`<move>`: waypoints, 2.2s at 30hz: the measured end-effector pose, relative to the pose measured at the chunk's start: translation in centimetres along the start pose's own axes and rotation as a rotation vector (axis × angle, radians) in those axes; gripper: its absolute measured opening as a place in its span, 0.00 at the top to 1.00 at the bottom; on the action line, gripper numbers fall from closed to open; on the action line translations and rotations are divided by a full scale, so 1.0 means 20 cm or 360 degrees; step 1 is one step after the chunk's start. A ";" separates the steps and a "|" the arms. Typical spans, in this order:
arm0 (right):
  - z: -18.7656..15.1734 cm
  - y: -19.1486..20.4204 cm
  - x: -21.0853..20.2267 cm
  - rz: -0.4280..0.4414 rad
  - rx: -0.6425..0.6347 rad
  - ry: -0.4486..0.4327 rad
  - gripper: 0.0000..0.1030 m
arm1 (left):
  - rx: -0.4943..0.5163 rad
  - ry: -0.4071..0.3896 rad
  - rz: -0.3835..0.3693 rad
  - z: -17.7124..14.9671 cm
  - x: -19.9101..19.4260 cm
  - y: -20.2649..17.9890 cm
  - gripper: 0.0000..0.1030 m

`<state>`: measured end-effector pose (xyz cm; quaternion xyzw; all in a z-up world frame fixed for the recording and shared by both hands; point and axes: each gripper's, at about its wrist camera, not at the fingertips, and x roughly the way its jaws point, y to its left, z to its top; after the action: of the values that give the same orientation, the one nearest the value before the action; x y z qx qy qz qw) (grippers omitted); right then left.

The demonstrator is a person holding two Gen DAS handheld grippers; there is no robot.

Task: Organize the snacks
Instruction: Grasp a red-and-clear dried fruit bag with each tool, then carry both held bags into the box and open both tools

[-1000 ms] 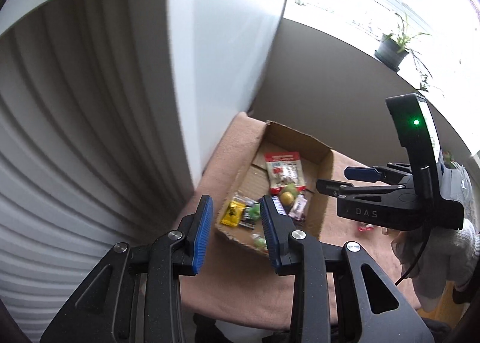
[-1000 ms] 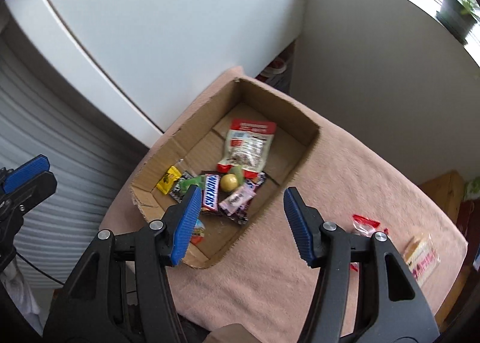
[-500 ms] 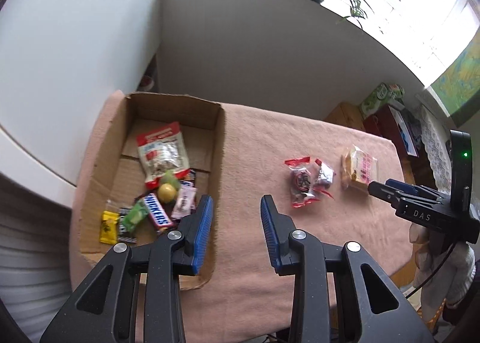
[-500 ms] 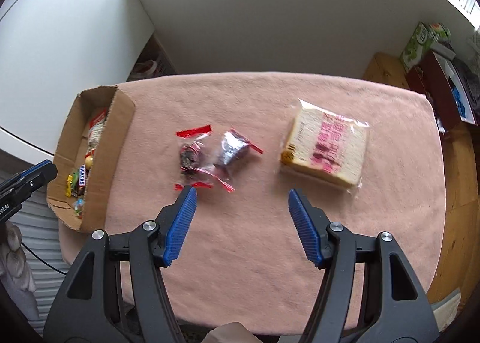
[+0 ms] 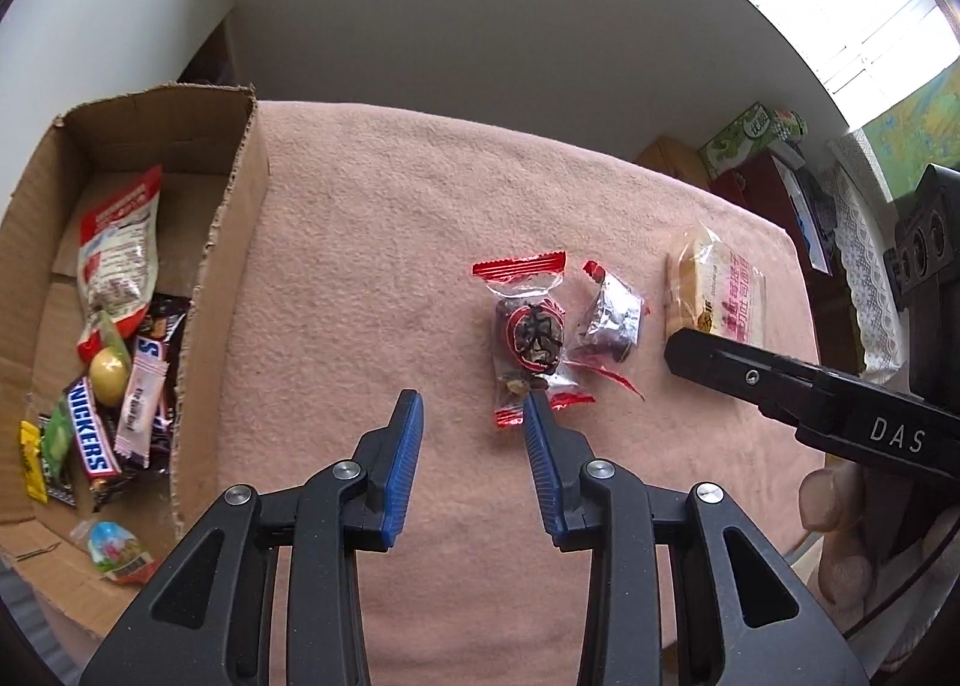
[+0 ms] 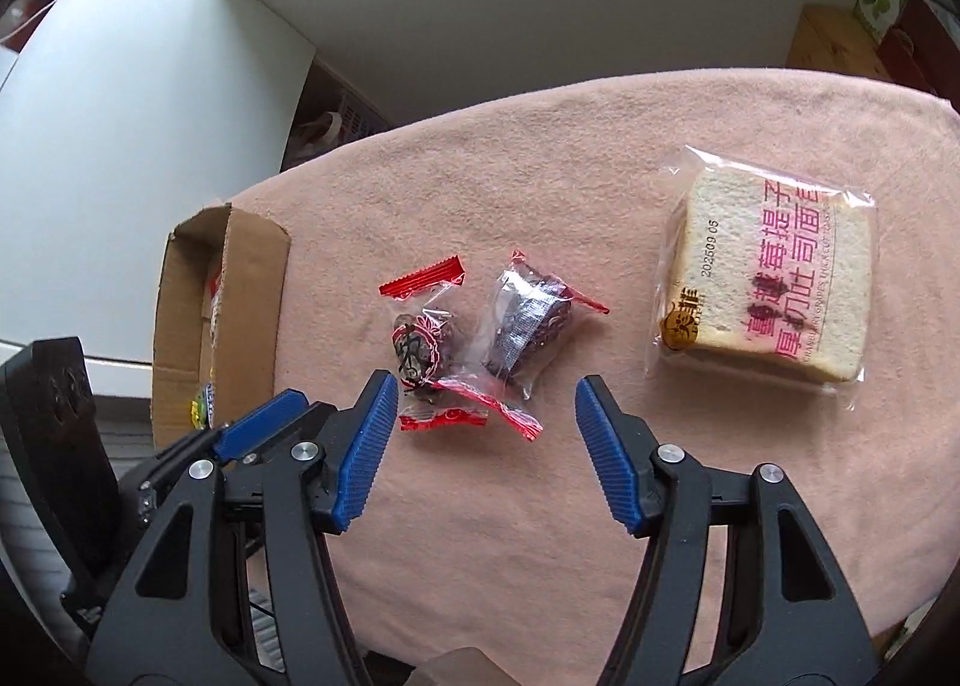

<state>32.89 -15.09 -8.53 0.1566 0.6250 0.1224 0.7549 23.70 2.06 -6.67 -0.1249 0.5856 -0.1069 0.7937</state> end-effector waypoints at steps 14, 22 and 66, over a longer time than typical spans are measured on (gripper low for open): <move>0.10 -0.07 0.18 -0.0043 0.0152 0.0090 0.47 | 0.0037 0.0082 -0.0073 0.06 0.17 -0.06 0.68; 0.11 -0.08 0.27 -0.0063 0.0147 0.0170 0.56 | 0.0048 0.0103 -0.0070 0.09 0.23 -0.07 0.62; -0.07 0.64 -0.04 0.0006 -0.0507 -0.0017 0.70 | -0.0112 -0.0182 0.0172 -0.02 -0.27 0.22 0.69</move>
<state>31.49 -3.45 -3.07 0.0369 0.5933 0.2206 0.7733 21.87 7.81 -3.39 -0.1267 0.5486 -0.0359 0.8256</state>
